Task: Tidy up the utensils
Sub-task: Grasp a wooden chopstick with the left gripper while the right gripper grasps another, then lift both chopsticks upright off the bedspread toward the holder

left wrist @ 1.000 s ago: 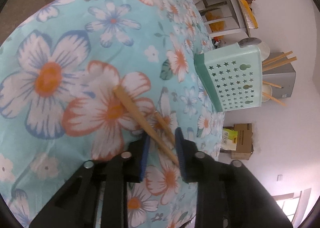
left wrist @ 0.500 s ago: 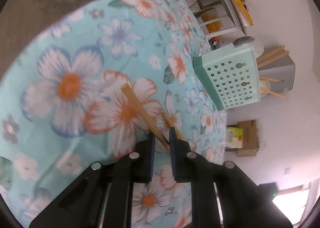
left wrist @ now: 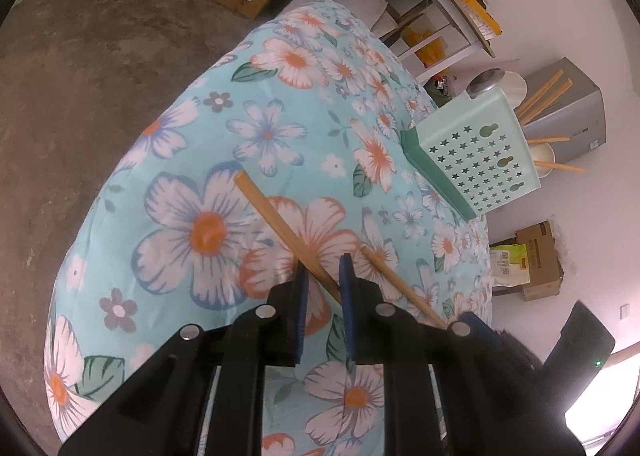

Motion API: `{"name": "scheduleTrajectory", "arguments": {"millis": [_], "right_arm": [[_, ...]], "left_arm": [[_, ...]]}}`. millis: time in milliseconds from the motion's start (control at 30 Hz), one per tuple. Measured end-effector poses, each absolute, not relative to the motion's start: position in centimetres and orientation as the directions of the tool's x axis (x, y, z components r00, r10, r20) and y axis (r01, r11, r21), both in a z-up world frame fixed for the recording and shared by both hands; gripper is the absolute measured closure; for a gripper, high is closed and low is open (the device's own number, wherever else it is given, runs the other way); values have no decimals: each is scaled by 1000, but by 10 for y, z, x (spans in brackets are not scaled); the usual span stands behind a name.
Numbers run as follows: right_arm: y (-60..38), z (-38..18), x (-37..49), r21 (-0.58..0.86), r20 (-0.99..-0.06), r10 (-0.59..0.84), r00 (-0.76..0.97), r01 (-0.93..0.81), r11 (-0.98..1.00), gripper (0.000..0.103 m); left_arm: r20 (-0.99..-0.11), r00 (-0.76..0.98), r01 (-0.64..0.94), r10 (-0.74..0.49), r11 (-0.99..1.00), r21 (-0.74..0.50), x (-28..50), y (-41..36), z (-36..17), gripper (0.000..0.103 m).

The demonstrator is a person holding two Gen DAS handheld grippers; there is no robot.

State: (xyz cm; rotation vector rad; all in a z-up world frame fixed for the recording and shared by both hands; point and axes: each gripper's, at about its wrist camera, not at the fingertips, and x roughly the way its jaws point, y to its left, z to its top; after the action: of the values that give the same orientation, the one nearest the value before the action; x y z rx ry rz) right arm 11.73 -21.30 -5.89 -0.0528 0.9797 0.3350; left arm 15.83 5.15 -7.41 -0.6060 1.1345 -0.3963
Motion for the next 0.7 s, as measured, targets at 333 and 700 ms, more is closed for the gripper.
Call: {"name": "scheduleTrajectory", "arguments": {"millis": [333, 700], "right_arm": [[-225, -84, 127, 87, -870, 229, 436, -321, 943, 82], [-312, -85, 98, 355, -826, 277, 492, 71, 932, 99]], "left_arm": [[-735, 387, 45, -557, 808, -588, 168, 39, -69, 88], [-769, 377, 261, -517, 855, -447, 192, -21, -61, 88]]}}
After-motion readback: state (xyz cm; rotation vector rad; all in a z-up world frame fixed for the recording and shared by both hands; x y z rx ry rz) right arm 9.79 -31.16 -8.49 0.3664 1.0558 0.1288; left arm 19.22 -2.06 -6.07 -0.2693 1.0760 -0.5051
